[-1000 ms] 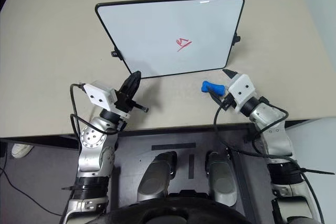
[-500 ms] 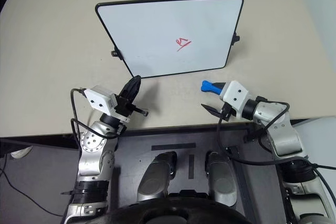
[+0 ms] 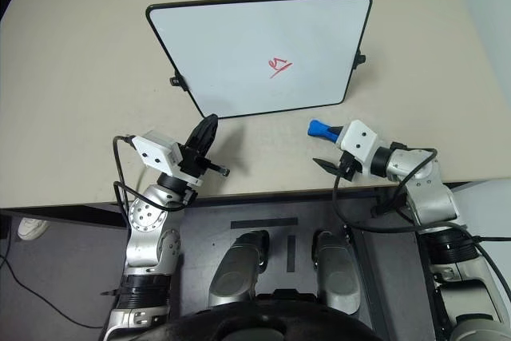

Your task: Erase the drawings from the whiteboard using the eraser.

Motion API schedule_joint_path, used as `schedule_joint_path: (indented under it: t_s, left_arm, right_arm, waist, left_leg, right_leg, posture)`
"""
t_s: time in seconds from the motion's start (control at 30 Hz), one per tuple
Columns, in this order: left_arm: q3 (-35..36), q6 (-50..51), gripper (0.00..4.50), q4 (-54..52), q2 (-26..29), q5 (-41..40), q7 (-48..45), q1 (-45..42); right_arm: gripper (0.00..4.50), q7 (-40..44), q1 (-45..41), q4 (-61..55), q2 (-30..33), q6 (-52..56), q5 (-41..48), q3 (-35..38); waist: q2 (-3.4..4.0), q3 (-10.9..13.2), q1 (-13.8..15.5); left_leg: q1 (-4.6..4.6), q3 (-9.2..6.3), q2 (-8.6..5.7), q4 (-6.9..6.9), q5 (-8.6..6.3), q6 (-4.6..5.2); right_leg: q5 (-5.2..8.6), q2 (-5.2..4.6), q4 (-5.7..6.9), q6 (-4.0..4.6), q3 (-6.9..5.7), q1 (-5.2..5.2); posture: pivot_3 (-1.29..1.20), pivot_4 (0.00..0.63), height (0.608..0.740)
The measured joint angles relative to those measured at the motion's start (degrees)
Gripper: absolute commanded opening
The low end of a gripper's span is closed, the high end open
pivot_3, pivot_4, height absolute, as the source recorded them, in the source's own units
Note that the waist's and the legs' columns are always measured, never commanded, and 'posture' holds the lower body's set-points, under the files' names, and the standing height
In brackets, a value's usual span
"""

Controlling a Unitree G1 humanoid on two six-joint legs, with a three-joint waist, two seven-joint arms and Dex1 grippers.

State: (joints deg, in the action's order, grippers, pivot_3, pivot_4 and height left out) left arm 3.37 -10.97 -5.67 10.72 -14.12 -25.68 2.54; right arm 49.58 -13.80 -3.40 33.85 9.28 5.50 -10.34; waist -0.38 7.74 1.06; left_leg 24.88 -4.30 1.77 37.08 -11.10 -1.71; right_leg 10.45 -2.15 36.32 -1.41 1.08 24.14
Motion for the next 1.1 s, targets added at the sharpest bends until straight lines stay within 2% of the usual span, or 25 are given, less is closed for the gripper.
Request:
schedule_joint_path:
  t_s: [0.13, 0.23, 0.53, 0.93, 1.1]
  left_arm:
    - [0.01, -0.16, 0.00, 0.01, -0.25, 0.36, 0.12, 0.08]
    - [0.01, -0.22, 0.00, 0.02, -0.38, 0.52, 0.29, 0.08]
    - [0.02, -0.54, 0.00, 1.17, -0.53, 0.63, 0.81, -0.40]
    - [0.02, -1.26, 0.00, 1.86, -0.54, 0.65, 0.80, -1.30]
    - [0.02, -1.38, 0.00, 1.90, -0.54, 0.65, 0.80, -1.37]
  right_arm:
    - [3.89, 0.46, -1.22, 1.42, -0.06, -0.24, -0.31, -0.15]
    - [3.29, 0.43, -2.44, 2.86, -0.26, -0.53, -1.05, -0.23]
    - [0.09, -0.81, -4.13, 4.98, -1.28, -2.03, -2.86, -0.12]
    - [0.04, -1.66, -4.39, 4.42, -1.68, -5.26, -4.69, -0.12]
    - [0.04, -3.04, -10.15, -0.10, -3.54, -12.45, -5.49, -0.02]
  waist:
    - [0.00, 0.00, 0.01]
    - [0.00, 0.00, 0.00]
    - [0.00, 0.00, -0.05]
    - [0.00, 0.00, -0.12]
    - [0.01, 0.01, -0.46]
  left_leg:
    - [-0.01, 0.00, 0.00, 0.00, 0.00, 0.00]
    - [-0.01, 0.00, 0.00, 0.00, 0.00, 0.01]
    - [-0.10, 0.01, 0.00, 0.00, 0.00, 0.01]
    - [-0.27, 0.12, 0.00, -0.01, -0.03, 0.00]
    - [-0.34, 0.13, 0.00, -0.03, -0.07, -0.02]
  right_leg:
    - [0.00, 0.00, 0.01, 0.00, 0.00, 0.00]
    - [-0.01, 0.00, 0.01, 0.01, 0.03, 0.00]
    - [-0.02, 0.00, 0.07, 0.04, 0.09, -0.02]
    - [-0.03, 0.01, 0.09, 0.04, 0.24, -0.09]
    - [-0.04, 0.05, 0.09, 0.05, 0.28, -0.05]
  posture:
    - [0.00, 0.150, 0.740]
    - [0.00, 0.150, 0.740]
    - [0.00, 0.150, 0.740]
    - [0.00, 0.150, 0.740]
    - [0.00, 0.150, 0.740]
